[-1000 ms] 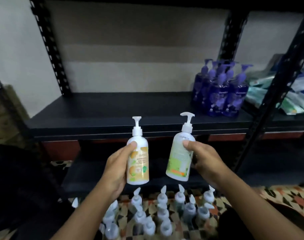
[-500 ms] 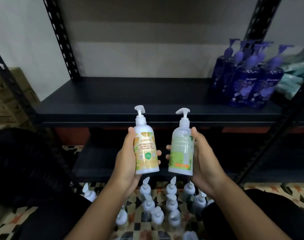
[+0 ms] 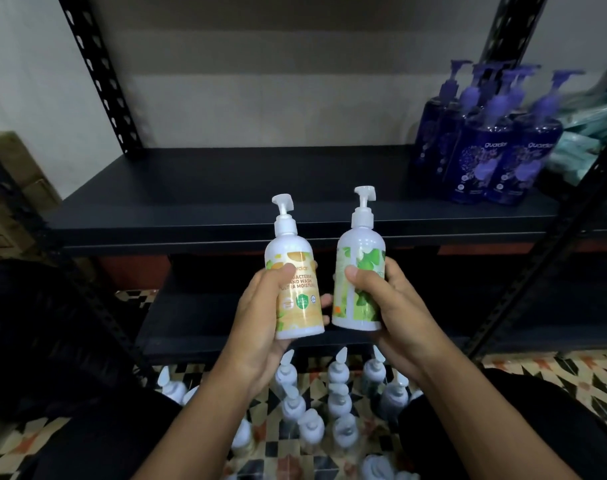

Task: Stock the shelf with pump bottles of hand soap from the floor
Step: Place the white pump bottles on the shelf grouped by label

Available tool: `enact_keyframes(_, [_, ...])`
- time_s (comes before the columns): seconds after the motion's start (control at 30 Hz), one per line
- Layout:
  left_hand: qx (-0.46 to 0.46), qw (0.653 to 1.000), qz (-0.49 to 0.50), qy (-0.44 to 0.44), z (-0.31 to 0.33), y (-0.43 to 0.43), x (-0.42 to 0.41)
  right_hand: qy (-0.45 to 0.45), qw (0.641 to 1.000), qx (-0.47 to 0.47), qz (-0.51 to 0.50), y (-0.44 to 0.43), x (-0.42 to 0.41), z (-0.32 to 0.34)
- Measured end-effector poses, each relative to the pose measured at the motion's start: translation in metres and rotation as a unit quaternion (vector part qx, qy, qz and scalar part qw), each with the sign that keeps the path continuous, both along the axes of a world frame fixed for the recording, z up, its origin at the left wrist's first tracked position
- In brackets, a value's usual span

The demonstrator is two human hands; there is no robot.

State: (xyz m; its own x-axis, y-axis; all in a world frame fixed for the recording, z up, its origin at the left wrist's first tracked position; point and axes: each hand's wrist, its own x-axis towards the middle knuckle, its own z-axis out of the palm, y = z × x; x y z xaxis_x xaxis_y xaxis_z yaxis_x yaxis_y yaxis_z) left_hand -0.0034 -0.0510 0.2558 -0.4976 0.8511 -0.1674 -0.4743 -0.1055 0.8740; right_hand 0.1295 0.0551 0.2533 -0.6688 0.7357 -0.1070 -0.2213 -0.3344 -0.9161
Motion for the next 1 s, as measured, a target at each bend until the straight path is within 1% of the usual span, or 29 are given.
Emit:
enact_keyframes(0.1, [-0.001, 1.0, 0.004, -0.007, 0.0, 0.0, -0.001, -0.044, 0.999, 0.024, -0.016, 0.001, 0.0, -0.001])
enact_keyframes(0.23, [0.013, 1.0, 0.023, 0.012, -0.004, -0.001, -0.002, -0.09, 0.995, 0.039, -0.024, 0.002, 0.001, -0.005])
enact_keyframes(0.43, [0.011, 0.996, 0.047, 0.071, -0.011, 0.0, -0.006, -0.108, 0.989, 0.101, -0.018, 0.003, 0.003, -0.007])
enact_keyframes(0.53, [0.01, 0.996, 0.054, 0.077, -0.013, 0.0, -0.007, -0.103, 0.988, 0.111, -0.019, 0.003, 0.003, -0.006])
enact_keyframes(0.73, [0.019, 0.998, 0.025, 0.059, -0.017, 0.002, -0.009, -0.11, 0.979, 0.162, -0.056, 0.0, 0.001, -0.007])
enact_keyframes(0.8, [0.02, 0.998, 0.019, 0.054, -0.017, 0.002, -0.008, -0.106, 0.979, 0.166, -0.057, 0.0, 0.0, -0.008])
enact_keyframes(1.0, [0.004, 0.995, 0.036, 0.094, -0.02, 0.003, -0.007, -0.122, 0.978, 0.164, -0.05, 0.001, 0.001, -0.007])
